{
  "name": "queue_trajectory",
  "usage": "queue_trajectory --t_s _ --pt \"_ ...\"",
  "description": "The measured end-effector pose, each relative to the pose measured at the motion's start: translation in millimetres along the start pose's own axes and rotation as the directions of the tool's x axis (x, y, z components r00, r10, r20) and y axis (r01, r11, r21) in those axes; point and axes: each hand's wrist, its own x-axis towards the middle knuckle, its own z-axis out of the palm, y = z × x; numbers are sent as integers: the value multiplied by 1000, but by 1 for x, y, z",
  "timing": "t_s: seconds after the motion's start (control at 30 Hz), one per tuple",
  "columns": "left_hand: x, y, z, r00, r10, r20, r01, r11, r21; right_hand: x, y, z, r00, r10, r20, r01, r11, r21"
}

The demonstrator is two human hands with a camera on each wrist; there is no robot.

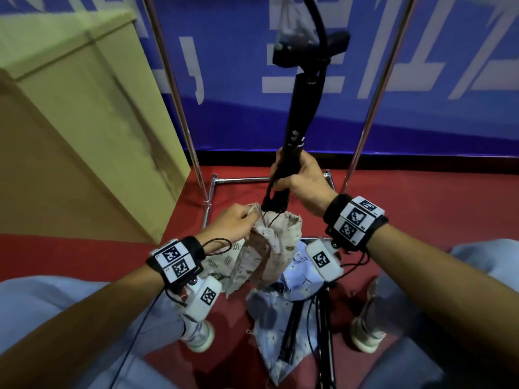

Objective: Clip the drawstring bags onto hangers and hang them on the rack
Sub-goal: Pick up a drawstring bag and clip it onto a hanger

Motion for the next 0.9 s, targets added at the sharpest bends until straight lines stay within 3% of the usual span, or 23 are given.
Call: queue_trajectory --t_s 0.13,0.33,0.47,0.67,0.8,0.9 --pt "5 0 4 994 19 -109 -30 994 -101 -11 13 7 997 71 8 -71 997 -12" --pt "12 4 4 980 -131 -148 60 910 -411 -15 20 8 997 83 4 -83 997 -7" --pt "10 1 7 973 -155 -169 92 939 -331 -19 24 10 993 82 -90 -81 997 13" --pt "15 -11 -2 952 -269 -143 230 943 -240 -15 -2 2 983 -41 -177 60 993 101" --pt "14 2 -1 958 -216 -190 127 911 -393 -29 13 13 989 1 -150 15 994 107" --pt "15 17 -6 954 -209 -213 42 801 -597 -43 32 22 998 66 -19 -64 996 67"
